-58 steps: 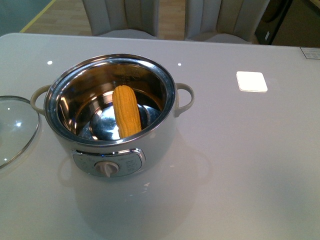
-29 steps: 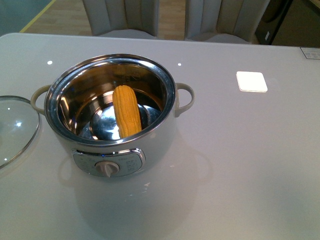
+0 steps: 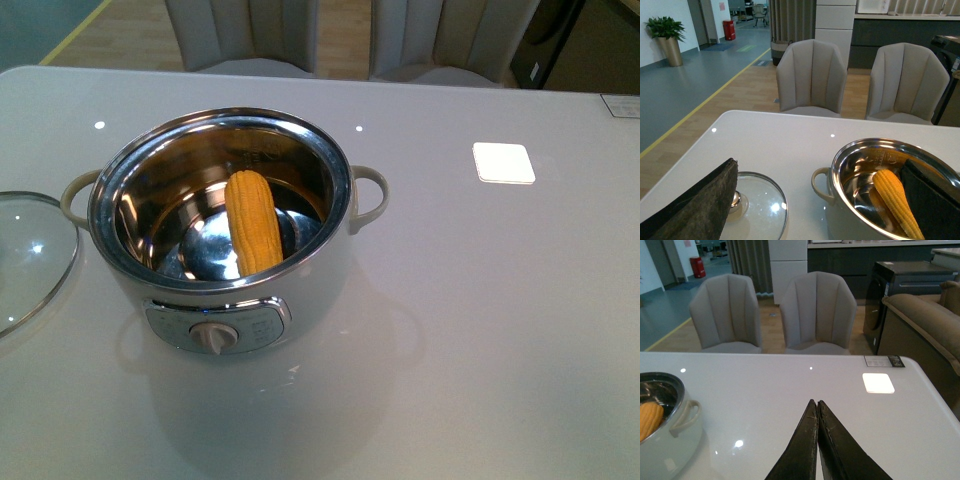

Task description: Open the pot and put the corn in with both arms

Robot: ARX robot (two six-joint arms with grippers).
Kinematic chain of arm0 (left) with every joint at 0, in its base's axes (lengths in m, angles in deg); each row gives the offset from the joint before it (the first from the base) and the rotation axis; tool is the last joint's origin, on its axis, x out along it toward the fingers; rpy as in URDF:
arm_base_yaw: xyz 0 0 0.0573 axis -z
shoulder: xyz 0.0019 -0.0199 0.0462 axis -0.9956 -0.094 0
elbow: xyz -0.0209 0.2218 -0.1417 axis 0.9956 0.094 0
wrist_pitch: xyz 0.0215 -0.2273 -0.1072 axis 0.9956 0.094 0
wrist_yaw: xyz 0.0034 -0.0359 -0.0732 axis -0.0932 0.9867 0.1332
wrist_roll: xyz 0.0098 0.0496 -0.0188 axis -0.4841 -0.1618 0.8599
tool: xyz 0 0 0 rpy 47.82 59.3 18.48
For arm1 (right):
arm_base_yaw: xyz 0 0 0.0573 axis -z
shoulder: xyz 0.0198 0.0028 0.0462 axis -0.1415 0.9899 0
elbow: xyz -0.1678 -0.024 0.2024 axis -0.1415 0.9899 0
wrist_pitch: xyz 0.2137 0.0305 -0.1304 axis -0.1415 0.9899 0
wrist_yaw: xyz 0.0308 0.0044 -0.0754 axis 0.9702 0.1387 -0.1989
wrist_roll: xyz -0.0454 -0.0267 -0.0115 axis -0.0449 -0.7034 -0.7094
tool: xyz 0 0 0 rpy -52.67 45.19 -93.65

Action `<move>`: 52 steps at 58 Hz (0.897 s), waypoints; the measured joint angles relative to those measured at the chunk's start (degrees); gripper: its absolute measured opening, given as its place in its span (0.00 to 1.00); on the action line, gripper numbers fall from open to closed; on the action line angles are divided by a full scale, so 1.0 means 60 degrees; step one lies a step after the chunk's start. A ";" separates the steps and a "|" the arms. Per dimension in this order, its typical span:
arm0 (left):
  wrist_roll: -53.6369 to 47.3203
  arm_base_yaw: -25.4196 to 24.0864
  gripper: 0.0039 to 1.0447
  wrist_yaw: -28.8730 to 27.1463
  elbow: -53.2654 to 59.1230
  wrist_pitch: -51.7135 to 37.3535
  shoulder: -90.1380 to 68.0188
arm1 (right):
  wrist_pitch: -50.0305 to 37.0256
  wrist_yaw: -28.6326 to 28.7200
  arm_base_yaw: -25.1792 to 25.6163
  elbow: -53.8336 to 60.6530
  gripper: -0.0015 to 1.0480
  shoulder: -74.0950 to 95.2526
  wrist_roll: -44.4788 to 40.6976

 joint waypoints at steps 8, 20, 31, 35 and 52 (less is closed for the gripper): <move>0.0000 0.0000 0.94 0.0000 0.0000 0.0000 0.0000 | 0.0007 0.0004 0.0000 0.0000 0.02 -0.0015 0.0000; 0.0000 0.0000 0.94 0.0000 0.0000 0.0000 0.0000 | 0.0007 0.0000 0.0000 0.0000 0.27 -0.0018 -0.0018; 0.0000 0.0000 0.94 0.0000 0.0000 0.0000 0.0000 | 0.0007 0.0000 0.0000 0.0000 0.62 -0.0018 -0.0018; 0.0000 0.0000 0.94 0.0000 0.0000 0.0000 0.0000 | 0.0007 0.0000 0.0000 0.0000 0.76 -0.0018 -0.0015; 0.0000 0.0000 0.94 0.0000 0.0000 0.0000 0.0000 | 0.0007 0.0000 0.0000 0.0000 0.92 -0.0018 -0.0015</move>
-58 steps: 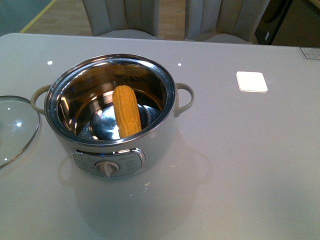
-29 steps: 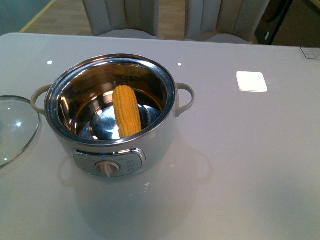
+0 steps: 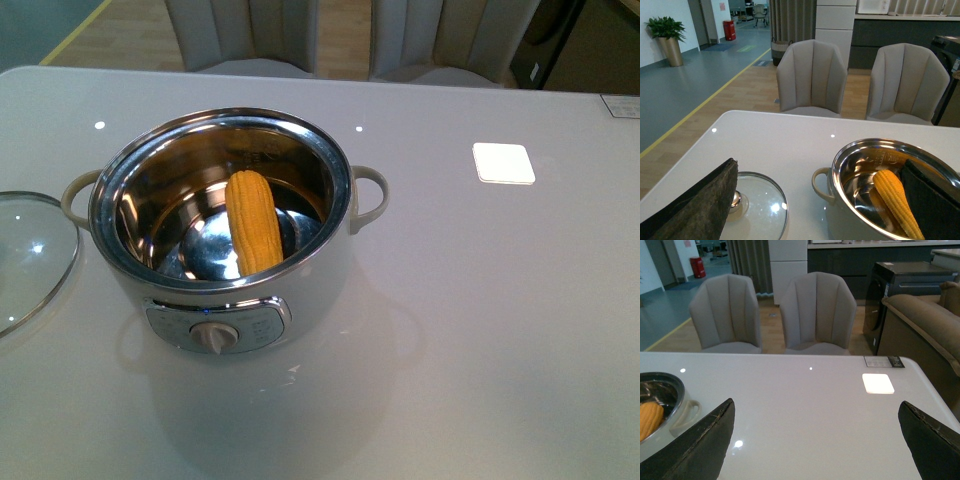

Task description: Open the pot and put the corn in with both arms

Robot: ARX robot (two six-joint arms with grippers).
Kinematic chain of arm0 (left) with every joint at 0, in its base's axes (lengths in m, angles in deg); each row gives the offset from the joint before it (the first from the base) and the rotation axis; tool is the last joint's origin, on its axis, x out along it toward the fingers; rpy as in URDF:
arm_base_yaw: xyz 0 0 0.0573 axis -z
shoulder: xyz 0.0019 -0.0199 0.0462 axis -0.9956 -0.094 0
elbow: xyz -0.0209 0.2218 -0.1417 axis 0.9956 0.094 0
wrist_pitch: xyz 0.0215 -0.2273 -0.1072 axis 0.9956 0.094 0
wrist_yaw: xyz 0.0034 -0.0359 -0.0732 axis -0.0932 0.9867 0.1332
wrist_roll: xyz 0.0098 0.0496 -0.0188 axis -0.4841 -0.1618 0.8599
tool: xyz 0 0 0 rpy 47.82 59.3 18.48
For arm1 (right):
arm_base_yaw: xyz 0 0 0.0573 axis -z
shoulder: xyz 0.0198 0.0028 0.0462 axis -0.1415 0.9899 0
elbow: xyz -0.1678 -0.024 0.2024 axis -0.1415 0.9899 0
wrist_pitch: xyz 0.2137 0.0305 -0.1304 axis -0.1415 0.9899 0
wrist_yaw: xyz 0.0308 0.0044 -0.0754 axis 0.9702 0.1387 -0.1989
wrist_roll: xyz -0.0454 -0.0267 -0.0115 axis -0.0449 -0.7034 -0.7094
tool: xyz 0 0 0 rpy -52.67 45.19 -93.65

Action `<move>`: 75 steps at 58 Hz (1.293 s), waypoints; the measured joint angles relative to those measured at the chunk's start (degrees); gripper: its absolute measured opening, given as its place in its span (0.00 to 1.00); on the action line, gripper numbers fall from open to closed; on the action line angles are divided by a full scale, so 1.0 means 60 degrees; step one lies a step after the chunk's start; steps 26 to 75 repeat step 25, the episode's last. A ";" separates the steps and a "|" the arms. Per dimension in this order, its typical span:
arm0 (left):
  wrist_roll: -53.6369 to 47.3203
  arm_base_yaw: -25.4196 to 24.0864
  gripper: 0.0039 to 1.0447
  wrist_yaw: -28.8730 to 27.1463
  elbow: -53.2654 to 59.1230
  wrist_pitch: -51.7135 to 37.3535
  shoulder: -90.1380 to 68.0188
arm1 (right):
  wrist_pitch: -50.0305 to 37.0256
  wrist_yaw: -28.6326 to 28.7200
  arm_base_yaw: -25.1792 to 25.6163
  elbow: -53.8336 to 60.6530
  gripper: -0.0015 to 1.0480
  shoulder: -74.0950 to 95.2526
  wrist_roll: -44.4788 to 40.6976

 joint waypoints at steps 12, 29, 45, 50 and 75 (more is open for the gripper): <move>0.0000 0.0000 0.94 0.0000 0.0000 0.0000 0.0000 | 0.0000 0.0000 0.0000 0.0000 0.92 0.0000 0.0000; 0.0000 0.0000 0.94 0.0000 0.0000 0.0000 0.0000 | 0.0000 0.0000 0.0000 0.0000 0.92 0.0000 0.0000; 0.0000 0.0000 0.94 0.0000 0.0000 0.0000 0.0000 | 0.0000 0.0000 0.0000 0.0000 0.92 0.0000 0.0000; 0.0000 0.0000 0.94 0.0000 0.0000 0.0000 0.0000 | 0.0000 0.0000 0.0000 0.0000 0.92 0.0000 0.0000; 0.0000 0.0000 0.94 0.0000 0.0000 0.0000 0.0000 | 0.0000 0.0000 0.0000 0.0000 0.92 0.0000 0.0000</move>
